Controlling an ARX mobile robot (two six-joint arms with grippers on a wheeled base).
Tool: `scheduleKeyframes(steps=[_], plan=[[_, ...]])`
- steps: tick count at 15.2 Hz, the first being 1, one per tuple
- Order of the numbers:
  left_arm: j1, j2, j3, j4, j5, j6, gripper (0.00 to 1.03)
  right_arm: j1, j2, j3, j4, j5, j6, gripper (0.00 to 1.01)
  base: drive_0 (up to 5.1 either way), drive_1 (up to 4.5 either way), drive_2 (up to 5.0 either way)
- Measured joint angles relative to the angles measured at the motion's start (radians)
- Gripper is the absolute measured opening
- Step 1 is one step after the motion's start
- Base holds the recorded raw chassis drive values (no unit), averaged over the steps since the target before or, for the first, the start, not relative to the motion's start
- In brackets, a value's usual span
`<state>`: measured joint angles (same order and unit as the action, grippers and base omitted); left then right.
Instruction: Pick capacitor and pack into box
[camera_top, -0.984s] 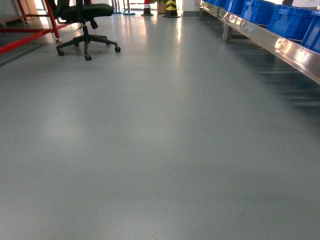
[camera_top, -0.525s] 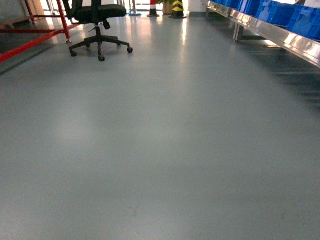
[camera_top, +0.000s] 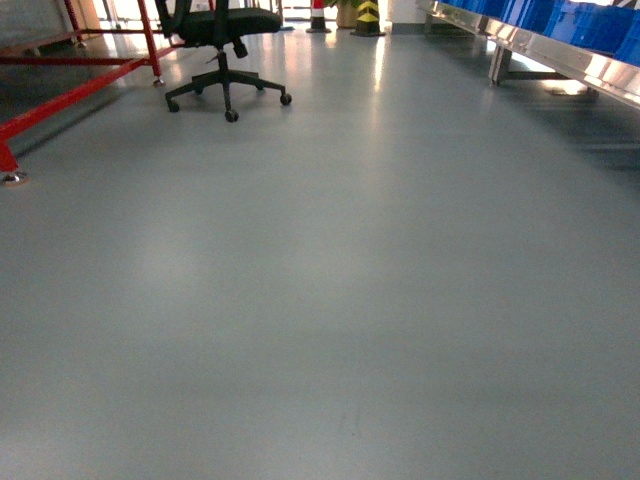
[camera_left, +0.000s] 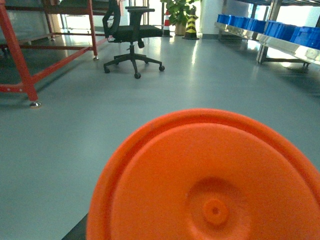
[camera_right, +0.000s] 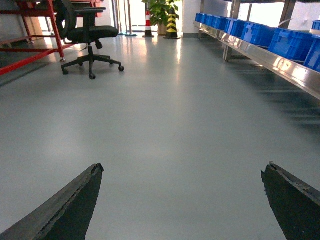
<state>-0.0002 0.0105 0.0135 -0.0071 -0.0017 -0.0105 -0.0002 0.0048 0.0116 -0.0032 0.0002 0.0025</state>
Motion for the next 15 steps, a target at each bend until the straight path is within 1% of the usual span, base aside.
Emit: scheduleKeyframes(steps=[15], plan=[[0.000, 0.000, 0.000, 0.000, 0.002, 0.000, 0.43, 0.000, 0.000, 0.000, -0.003, 0.000, 0.000, 0.98, -4.9, 2.52, 2.5]])
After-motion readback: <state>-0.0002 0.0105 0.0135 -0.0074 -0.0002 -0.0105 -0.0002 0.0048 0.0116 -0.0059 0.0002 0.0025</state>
